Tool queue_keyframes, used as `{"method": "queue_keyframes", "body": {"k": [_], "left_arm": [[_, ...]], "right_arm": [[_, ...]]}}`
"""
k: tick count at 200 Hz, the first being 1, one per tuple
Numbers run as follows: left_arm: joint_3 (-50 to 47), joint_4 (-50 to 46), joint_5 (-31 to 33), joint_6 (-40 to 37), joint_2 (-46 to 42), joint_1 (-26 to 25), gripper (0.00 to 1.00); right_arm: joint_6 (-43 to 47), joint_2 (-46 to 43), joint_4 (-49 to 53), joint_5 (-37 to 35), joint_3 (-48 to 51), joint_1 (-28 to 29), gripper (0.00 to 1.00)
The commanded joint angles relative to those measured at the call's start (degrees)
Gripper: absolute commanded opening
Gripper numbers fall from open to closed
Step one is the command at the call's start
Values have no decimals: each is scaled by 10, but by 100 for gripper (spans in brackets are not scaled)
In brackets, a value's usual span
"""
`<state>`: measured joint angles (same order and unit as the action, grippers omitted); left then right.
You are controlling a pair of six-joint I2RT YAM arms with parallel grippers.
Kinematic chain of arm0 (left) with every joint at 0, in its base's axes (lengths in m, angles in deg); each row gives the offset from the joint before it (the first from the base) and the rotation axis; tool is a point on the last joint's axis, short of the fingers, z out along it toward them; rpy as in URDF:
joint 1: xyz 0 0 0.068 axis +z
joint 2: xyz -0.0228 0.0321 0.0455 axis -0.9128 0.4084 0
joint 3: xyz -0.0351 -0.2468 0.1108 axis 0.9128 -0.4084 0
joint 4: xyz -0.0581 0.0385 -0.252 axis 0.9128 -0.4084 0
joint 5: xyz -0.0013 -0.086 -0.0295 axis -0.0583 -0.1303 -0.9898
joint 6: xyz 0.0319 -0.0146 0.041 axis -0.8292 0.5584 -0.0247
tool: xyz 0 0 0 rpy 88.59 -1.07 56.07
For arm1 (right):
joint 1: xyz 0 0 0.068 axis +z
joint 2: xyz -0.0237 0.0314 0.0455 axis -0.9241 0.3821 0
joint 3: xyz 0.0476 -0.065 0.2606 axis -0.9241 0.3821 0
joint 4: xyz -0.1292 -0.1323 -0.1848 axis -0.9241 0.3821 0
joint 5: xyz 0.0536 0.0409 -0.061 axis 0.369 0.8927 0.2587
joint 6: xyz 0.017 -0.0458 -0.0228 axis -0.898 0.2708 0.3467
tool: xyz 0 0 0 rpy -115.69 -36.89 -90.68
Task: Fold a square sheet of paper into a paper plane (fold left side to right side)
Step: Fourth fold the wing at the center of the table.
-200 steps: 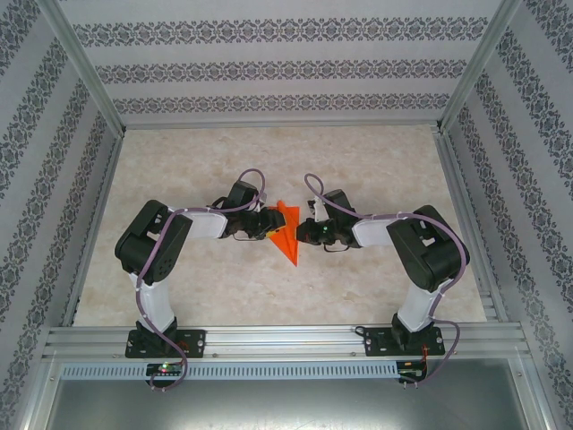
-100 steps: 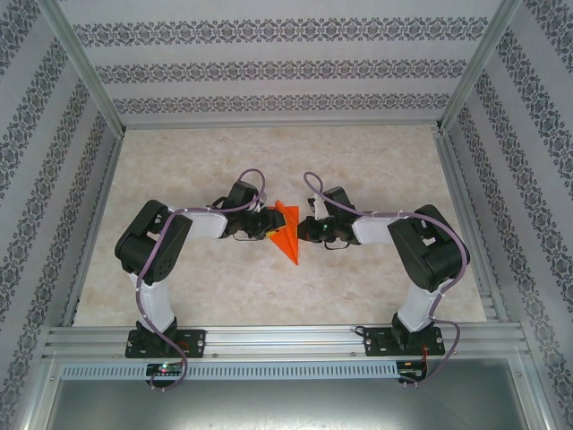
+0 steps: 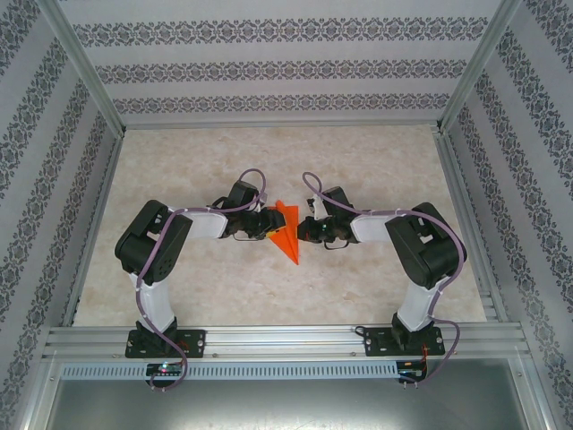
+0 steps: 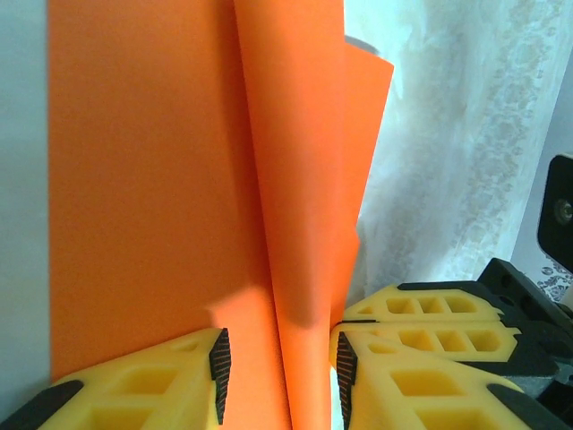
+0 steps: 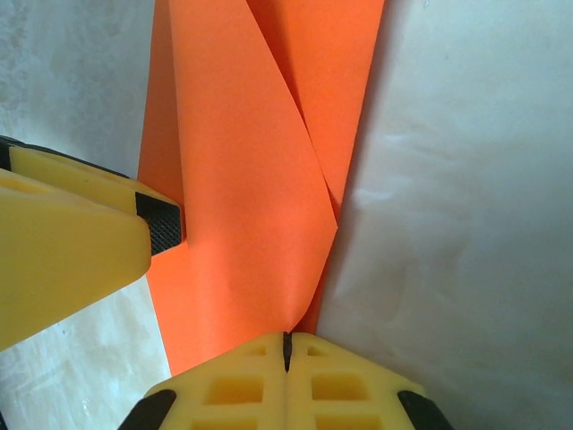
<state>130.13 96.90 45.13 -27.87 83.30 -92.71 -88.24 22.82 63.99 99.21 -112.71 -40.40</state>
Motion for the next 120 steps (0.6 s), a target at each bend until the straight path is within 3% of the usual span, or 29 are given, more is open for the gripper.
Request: {"method": "queue_keyframes", "body": {"k": [1,33,77,120], "left_arm": [[1,-36,16,-15,6,-6,41],[3,-41,20,-27,-16,-5,45],[38,-127,50,-84,-80,2,50],[94,-124,-14,-86,-44,-2,31]], "right_arm": [[19,18,25,-17,-14,2,0],[21,22,47,-23,-16,6,0],[29,21,66,-31,-20,9,0],[35,18,71,-35,-20,11,0]]}}
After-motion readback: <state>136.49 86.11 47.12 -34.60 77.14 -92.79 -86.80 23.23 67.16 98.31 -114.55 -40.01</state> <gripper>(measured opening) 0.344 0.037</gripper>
